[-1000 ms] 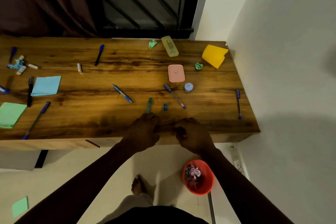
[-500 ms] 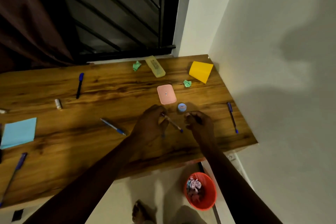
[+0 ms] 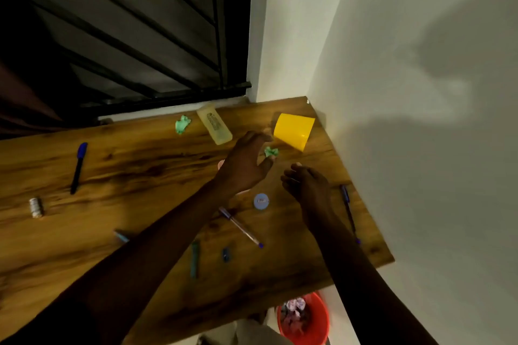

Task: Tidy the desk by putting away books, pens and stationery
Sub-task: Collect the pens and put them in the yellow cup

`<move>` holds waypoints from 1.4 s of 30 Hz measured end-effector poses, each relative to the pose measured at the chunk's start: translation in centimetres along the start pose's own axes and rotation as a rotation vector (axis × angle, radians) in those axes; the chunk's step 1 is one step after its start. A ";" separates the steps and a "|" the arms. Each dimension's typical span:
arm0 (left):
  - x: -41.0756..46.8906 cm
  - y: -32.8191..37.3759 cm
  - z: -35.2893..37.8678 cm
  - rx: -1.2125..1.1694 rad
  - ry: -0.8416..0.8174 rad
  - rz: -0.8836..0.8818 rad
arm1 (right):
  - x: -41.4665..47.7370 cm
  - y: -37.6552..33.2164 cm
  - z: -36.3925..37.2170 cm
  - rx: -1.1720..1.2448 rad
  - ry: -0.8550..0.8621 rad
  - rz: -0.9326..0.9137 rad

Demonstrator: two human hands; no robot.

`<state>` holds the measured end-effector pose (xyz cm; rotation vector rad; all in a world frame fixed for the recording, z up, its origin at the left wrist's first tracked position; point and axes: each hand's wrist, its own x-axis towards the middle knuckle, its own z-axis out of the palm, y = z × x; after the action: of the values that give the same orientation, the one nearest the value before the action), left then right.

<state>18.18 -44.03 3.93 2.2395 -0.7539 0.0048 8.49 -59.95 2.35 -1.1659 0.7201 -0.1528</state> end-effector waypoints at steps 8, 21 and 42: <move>12.1 0.1 4.4 0.077 -0.072 -0.064 | 9.4 -2.3 0.8 0.281 0.054 0.273; 14.7 -0.8 7.1 0.040 -0.086 -0.128 | 13.8 -4.7 1.3 0.163 0.047 0.379; -13.5 -7.5 -12.5 -0.409 0.322 -0.698 | -3.1 1.0 18.3 -0.722 -0.514 -0.151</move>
<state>13.73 -24.66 4.80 1.9277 0.2058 -0.1134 16.62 -43.78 6.45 -1.8556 0.2171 0.3022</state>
